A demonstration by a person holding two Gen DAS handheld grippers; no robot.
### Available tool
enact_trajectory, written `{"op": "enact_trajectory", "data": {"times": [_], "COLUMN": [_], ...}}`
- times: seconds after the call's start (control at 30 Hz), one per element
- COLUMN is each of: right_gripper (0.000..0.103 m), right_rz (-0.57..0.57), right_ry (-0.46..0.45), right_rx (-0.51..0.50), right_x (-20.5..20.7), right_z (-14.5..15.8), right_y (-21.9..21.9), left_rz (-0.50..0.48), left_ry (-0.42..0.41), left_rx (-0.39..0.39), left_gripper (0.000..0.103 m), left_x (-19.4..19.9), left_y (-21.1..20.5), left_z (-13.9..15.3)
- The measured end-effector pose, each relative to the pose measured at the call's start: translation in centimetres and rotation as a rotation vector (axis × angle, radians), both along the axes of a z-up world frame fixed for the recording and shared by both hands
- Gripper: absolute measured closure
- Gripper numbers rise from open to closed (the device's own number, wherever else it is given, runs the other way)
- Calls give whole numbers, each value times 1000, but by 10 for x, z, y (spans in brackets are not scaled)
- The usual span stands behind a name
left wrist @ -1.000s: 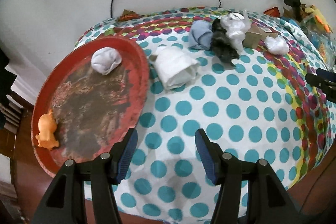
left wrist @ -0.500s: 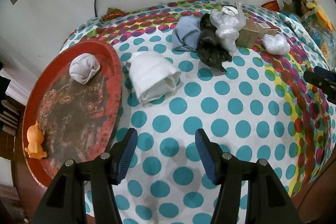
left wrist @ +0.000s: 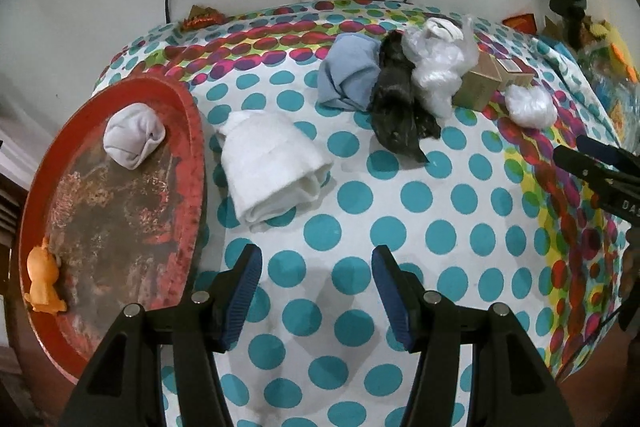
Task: Organize objects
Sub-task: 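Grasp the clear plastic bag bundle with the right tool while the left tool approaches the white folded cloth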
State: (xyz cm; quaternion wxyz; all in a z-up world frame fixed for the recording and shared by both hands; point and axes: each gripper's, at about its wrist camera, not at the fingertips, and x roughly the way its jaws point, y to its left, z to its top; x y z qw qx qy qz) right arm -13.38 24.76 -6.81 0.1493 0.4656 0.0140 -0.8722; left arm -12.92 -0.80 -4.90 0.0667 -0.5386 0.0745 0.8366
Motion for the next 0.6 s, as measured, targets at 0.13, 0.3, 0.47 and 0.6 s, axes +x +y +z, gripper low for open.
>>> {"op": "enact_trajectory", "data": {"times": [0.13,0.3,0.47,0.6], "right_gripper": [24,24,24,24], "right_rz": [3,3,4,7], "right_ry": [6,7,4,19], "right_rx": [0,8,-8,-12], "right_x": [-13,-31,-44,-50], "right_z": [-5,-12,-18,-20], "right_y": [-7,-15,-20,-25], "left_rz": [-4,-1,8,23], "left_ry": [5,-14,-40,-60], "left_rx": [7,24,65,82], "left_gripper": [44,44,44,44], "left_x": [-5,-10,-14,-18], "left_y": [-2,-8,-17,-22], "left_z": [3,0,-3,-7]}}
